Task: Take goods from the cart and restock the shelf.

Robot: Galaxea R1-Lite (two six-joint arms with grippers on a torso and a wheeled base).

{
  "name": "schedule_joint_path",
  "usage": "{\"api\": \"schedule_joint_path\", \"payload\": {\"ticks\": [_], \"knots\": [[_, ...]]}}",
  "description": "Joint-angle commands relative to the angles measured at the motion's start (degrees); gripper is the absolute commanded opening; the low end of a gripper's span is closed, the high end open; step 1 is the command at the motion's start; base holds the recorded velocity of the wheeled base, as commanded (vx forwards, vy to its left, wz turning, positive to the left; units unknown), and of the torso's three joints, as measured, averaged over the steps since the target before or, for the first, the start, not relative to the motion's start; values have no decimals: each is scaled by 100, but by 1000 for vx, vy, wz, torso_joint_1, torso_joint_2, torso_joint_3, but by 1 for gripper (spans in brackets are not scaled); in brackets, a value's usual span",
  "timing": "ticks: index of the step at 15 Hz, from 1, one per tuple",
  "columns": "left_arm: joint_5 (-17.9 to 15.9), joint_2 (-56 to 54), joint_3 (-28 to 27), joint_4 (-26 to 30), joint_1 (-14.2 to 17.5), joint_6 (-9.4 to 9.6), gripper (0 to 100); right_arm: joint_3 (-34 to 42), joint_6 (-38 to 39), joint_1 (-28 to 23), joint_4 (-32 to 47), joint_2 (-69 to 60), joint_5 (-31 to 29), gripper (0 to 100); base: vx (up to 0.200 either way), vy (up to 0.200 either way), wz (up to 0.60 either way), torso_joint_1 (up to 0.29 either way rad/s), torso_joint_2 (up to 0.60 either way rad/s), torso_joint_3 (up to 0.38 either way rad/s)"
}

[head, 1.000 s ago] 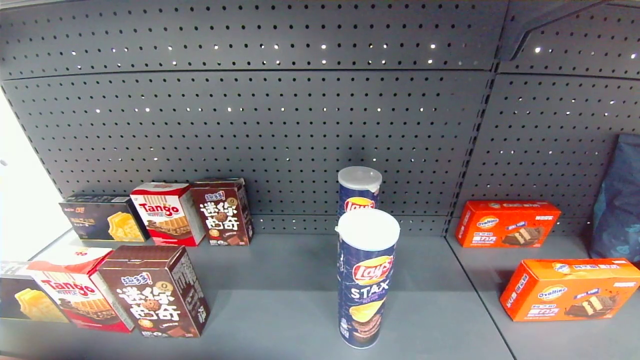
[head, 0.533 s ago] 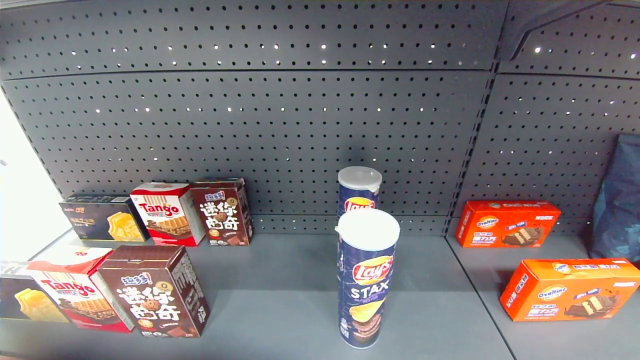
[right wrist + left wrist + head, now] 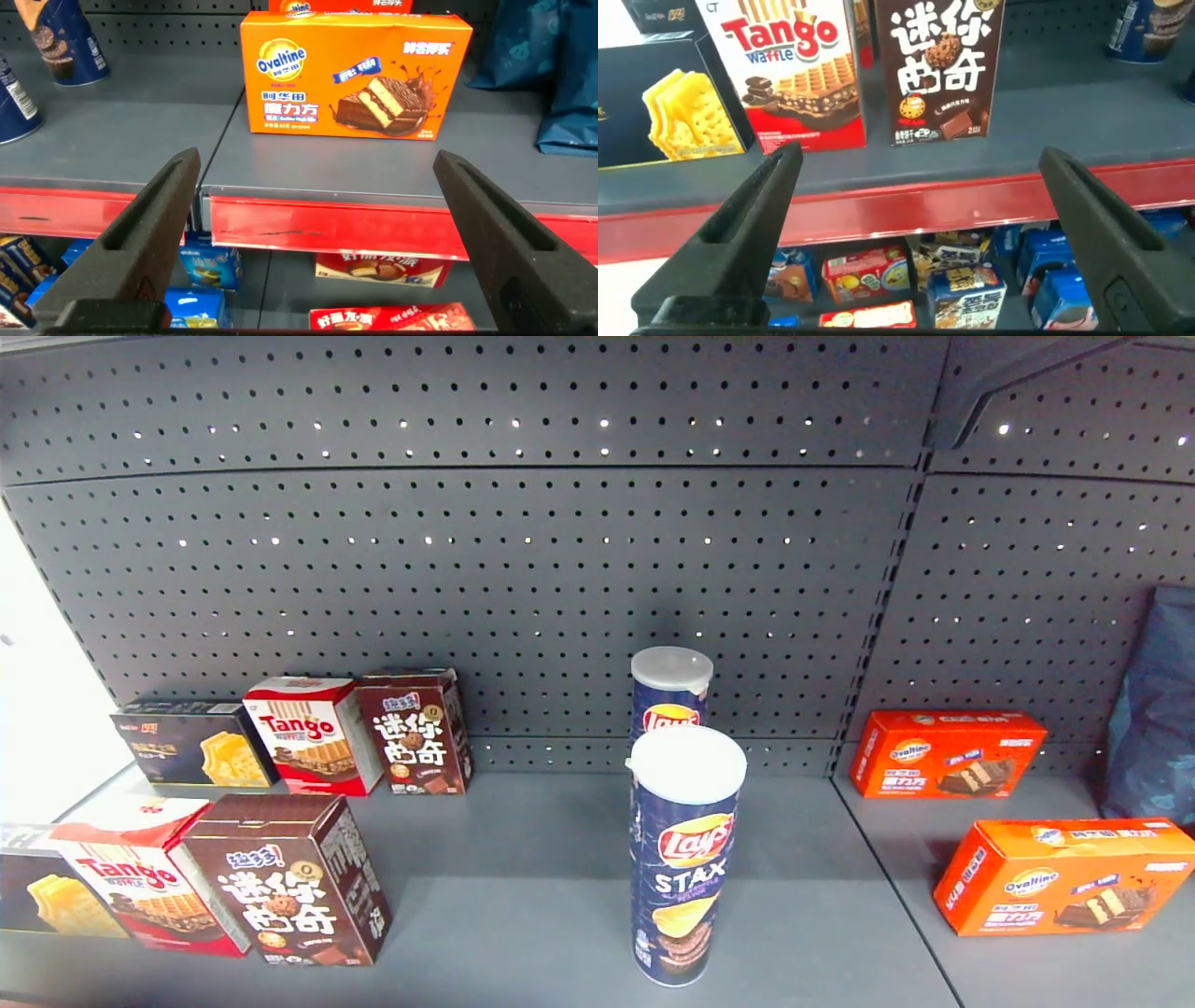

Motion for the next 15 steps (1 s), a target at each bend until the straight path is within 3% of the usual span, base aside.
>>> {"api": "schedule_joint_path", "payload": {"ticks": [1,15], "knots": [[3,-10,-4,-2,1,-3,100,0,-1,4,0,2,2,100,0,0,0,0,0,0],[82,-10,-4,-2,1,-29,100,0,-1,4,9,2,2,100,-29,0,0,0,1,0]]}}
